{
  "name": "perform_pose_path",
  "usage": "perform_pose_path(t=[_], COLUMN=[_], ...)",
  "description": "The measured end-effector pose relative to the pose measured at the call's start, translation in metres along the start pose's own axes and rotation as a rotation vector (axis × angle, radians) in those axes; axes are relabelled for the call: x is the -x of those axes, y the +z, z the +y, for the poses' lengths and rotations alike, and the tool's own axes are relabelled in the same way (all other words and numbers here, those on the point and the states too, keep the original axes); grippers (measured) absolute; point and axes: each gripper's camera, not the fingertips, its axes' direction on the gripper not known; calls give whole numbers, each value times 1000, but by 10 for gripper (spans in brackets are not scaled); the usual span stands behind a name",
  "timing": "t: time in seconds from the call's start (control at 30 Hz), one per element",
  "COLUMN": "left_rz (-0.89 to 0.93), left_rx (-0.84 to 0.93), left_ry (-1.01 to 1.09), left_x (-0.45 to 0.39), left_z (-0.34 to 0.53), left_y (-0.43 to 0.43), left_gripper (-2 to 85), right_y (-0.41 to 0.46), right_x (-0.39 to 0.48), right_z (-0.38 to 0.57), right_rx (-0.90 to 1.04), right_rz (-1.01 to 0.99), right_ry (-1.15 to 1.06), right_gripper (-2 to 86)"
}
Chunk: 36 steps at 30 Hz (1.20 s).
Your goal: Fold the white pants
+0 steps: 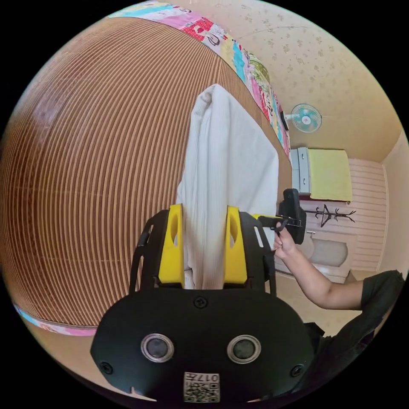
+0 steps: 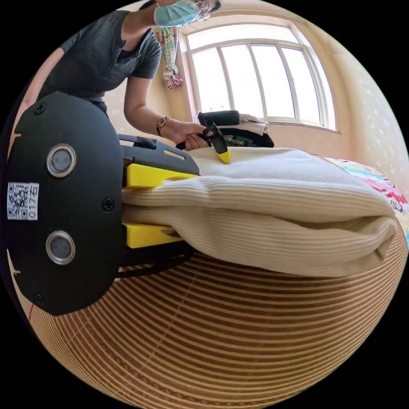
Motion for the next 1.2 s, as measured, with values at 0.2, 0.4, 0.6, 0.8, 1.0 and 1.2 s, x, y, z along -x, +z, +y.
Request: perform_pose_path(t=[0.2,0.4,0.6,0.8,1.0,1.2], left_rz=[-341,-551,-483,-237,-198,-192], left_rx=[-185,-400,-476,-330,-111,-132], left_ry=[-149,-320,-348,-170,391,725], left_x=[44,56,14,-85,-273,-423], left_z=[55,148,214,192,172,179], left_y=[-113,-215,-228,-182,-134,-112], left_gripper=[138,150,142,133,125,111], right_y=[145,269,213,29,-163,-282], right_x=[92,184,196,188,300,436], right_z=[-55,-143,-95,59,202,415], right_rx=[50,215,320,197,-128,-940], right_rz=[-46,41,129,227,625,1065], right_ry=[-59,-89,-83,99,-44,-131], right_gripper=[136,139,115,30,7,4])
